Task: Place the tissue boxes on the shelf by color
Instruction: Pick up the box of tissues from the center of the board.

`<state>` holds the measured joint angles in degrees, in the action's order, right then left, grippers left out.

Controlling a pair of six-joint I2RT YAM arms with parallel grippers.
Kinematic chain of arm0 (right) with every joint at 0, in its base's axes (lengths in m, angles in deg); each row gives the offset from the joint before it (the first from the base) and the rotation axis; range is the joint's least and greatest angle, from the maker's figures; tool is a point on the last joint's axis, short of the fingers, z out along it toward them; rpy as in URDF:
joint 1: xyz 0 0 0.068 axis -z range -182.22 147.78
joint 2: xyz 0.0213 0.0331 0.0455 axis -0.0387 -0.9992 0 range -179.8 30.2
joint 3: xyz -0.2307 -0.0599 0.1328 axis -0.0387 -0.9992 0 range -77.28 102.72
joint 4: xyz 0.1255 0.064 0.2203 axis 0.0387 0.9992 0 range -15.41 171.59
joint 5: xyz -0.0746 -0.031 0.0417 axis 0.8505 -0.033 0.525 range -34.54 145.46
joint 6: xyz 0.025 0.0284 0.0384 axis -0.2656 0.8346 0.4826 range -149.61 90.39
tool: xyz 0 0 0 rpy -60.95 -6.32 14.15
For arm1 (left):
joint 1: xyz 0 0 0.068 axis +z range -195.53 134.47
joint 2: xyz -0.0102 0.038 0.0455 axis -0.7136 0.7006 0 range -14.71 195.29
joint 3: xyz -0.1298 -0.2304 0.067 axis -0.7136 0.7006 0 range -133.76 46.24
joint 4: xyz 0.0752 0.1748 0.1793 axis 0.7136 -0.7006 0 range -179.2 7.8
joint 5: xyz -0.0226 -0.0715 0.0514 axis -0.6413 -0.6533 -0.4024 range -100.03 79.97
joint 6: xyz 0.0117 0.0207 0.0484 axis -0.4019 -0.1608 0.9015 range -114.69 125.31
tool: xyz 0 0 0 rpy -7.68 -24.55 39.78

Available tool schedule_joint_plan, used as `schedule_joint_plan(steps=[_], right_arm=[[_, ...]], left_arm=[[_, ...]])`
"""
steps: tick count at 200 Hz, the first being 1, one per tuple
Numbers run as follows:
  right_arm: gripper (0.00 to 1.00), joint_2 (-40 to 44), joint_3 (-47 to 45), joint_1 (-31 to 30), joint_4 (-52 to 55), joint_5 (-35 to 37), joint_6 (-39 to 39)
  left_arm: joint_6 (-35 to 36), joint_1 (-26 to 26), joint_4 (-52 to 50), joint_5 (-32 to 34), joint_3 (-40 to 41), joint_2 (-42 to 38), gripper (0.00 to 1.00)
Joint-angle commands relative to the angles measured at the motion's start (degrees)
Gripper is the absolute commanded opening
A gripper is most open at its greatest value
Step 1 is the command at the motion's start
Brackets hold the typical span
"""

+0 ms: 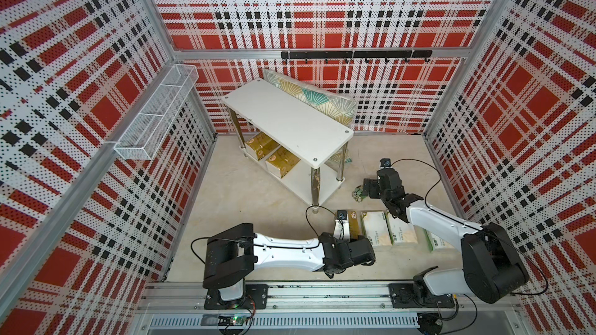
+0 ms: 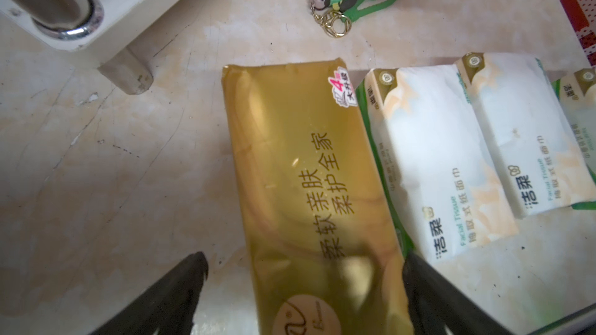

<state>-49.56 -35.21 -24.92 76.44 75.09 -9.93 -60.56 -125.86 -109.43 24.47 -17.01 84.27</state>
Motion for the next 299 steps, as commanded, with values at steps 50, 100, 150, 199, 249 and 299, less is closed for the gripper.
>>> schedule_joint_plan(steps=[50, 100, 150, 199, 249, 299], right_arm=[[1.0, 0.8, -1.6, 0.3, -1.2, 0.3, 0.6], [1.0, 2.1, -2.4, 0.4, -1.4, 0.4, 0.3], [1.0, 3.4, -3.0, 0.4, -1.8, 0.1, 0.3], [1.0, 2.7, -2.9, 0.4, -2.2, -0.8, 0.8], [1.0, 2.8, -2.8, 0.4, -2.0, -1.2, 1.5], [1.0, 3.6, -3.4, 0.4, -1.6, -0.8, 1.9]], left_arm=[[-2.3, -1.6, -1.9, -0.5, -5.4, 4.1, 0.99], [-3.0, -2.4, -3.4, -1.5, -7.2, 7.5, 0.99], [-4.3, -3.0, -5.7, -0.8, -6.8, 9.3, 0.99], [-5.4, -3.3, -6.6, -0.4, -1.7, 7.2, 0.99], [2.5, -2.8, 1.7, -0.2, 6.7, -1.2, 0.99], [12.8, 0.3, 8.0, -3.3, 12.0, -5.2, 0.99]])
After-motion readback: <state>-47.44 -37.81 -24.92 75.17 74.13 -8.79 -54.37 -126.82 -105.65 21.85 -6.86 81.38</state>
